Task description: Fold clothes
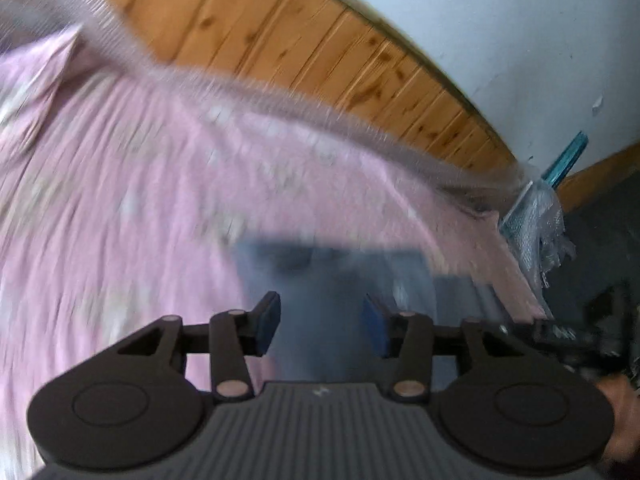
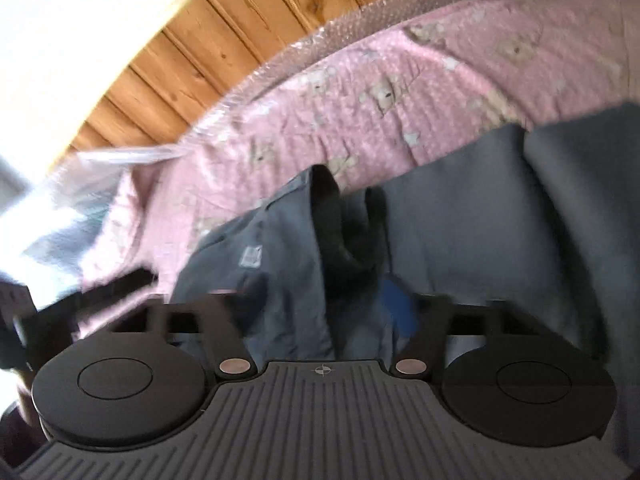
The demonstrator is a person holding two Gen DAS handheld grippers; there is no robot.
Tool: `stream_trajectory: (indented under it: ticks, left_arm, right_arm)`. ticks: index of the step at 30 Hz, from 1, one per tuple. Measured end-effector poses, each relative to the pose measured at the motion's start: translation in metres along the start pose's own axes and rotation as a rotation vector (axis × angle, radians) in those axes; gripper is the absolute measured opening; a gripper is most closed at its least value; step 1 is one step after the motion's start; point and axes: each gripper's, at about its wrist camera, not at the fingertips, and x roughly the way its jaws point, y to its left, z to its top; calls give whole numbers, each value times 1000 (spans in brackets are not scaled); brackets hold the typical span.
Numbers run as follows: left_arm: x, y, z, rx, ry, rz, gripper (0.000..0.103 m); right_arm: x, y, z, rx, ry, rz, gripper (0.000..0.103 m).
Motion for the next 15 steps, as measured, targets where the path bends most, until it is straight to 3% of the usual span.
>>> stream_trajectory:
  ticks: [3,4,6,8,9,10,13,15]
  left_arm:
    - [8,-8,-33,-9,53,15,46]
    - [12,-16,-40,0,36,44,52]
    - [17,-28,-41,14,18,69,57]
    - [21,-39,-38,28,7,91,58]
    - [22,-45,-36,41,5,98,57]
    - [22,-51,-35,58,3,107,57]
    - [20,-74,-37,134,11,149,53]
    - [21,-88,-40,167,23,177,53]
  right_arm:
    - [24,-5,-12,-63,73,-8,82]
    - [26,1,-13,-112,54,7,82]
    - [32,16,-10,-128,101,90,79]
    - [31,30,-12,-176,108,118,79]
    - [34,33,-13,-197,120,112,67]
    - [37,33,-13,-217,129,89,42]
    - [35,35,-10,-299,131,36,27]
    - [19,34,-7,-363,95,-12,25]
